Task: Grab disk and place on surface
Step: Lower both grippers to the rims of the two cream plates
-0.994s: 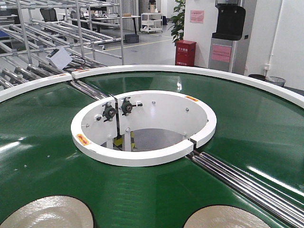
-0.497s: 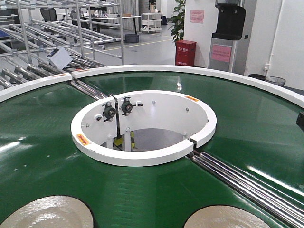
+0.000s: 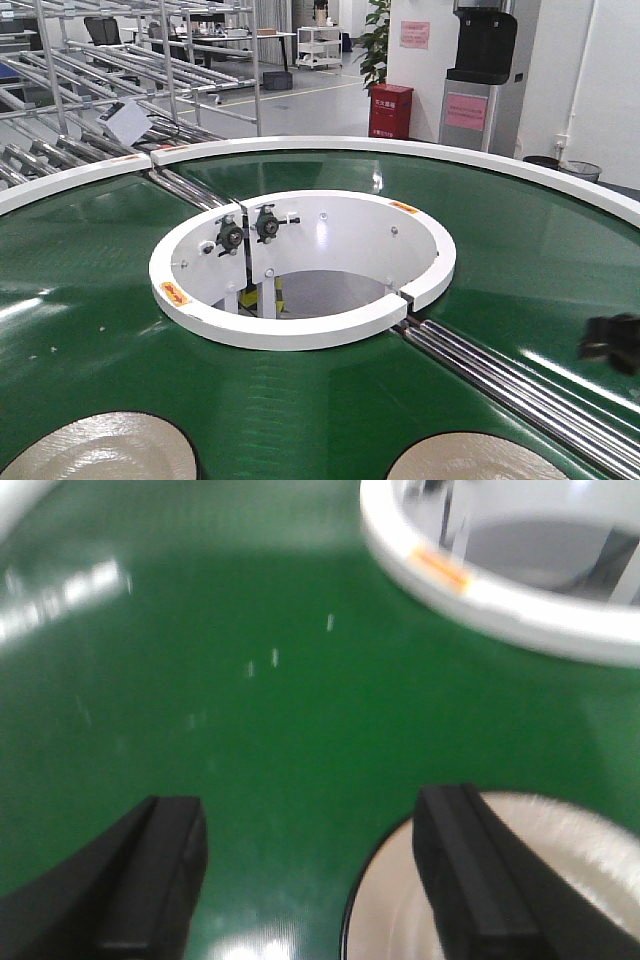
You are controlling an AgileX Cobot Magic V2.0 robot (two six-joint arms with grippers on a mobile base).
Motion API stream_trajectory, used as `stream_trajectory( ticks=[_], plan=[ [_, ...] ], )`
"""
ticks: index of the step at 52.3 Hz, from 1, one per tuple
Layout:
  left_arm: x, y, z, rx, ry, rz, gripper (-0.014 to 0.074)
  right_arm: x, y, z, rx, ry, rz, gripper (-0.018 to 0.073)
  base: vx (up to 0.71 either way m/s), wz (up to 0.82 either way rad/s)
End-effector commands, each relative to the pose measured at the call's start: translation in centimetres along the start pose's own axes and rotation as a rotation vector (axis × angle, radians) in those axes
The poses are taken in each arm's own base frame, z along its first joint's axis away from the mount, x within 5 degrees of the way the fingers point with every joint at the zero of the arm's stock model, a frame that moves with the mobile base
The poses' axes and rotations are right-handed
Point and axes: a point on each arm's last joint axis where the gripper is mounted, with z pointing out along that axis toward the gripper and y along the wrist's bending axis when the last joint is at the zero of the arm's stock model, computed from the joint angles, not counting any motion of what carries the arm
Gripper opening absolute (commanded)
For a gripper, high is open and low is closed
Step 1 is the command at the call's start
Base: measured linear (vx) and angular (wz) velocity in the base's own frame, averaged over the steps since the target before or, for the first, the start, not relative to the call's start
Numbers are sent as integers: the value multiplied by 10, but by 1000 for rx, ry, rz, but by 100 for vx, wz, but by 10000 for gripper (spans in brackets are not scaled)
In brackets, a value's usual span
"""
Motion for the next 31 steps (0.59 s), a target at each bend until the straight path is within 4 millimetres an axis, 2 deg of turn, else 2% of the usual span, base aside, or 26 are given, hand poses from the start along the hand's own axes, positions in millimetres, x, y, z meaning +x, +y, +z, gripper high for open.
stream_trajectory(
  ticks=[1,6,15,31],
  plan=[
    [-3,4,22,2,74,-20,503,-11,14,10,-154,49,-72,473,0,0],
    [14,9,56,43,249,-40,479,-7,19,34,-283,193,-91,473,0,0],
    [21,12,84,185,375,-36,468,-3,13,55,-286,272,-103,473,0,0],
    [26,44,113,257,471,-96,468,-9,14,53,-279,262,-127,473,0,0]
  ],
)
